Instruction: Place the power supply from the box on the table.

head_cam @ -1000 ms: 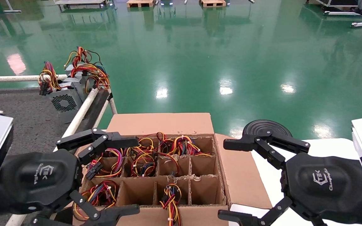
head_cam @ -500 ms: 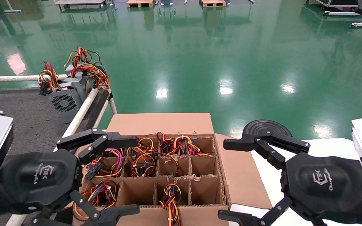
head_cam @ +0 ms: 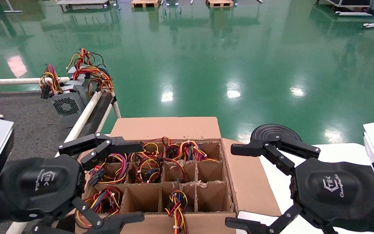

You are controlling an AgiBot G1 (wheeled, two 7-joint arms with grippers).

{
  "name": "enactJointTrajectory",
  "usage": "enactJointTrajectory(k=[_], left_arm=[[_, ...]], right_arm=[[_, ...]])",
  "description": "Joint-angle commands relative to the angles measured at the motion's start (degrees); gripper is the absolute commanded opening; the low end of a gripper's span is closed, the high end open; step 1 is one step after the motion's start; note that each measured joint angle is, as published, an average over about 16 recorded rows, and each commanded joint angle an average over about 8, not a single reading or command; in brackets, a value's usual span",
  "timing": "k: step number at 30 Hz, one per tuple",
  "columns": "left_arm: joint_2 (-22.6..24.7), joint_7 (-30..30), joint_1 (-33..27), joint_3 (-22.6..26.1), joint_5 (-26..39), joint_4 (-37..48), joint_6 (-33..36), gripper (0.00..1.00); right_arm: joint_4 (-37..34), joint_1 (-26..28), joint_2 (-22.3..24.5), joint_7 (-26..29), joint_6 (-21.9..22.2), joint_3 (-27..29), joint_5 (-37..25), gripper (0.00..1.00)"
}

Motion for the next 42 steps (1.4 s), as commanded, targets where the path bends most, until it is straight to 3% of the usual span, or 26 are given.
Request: enactJointTrajectory(k=[1, 9, 18, 29, 42], left_arm=[[0.02, -0.05, 0.02, -0.05, -0.05, 0.01, -0.01, 1.0], [-1.24, 2.13, -1.71, 1.8, 2.66, -0.43, 0.43, 1.0], [-0.82, 8.39, -7.88, 6.67, 10.95, -1.13, 1.26, 1.0], [2.55, 19.62, -14.73, 13.97, 17.57, 1.42, 0.76, 1.0], [6.62, 32.62, -16.09, 21.08, 18.71, 7.8, -0.48, 1.0]], right_arm=[[0.0, 0.0, 0.0, 0.0, 0.0, 0.0, 0.0, 0.0], [0.0, 0.0, 0.0, 0.0, 0.0, 0.0, 0.0, 0.0], [0.0, 0.0, 0.0, 0.0, 0.0, 0.0, 0.0, 0.0], [0.0, 0.0, 0.0, 0.0, 0.0, 0.0, 0.0, 0.0], [0.0, 0.0, 0.0, 0.0, 0.0, 0.0, 0.0, 0.0]])
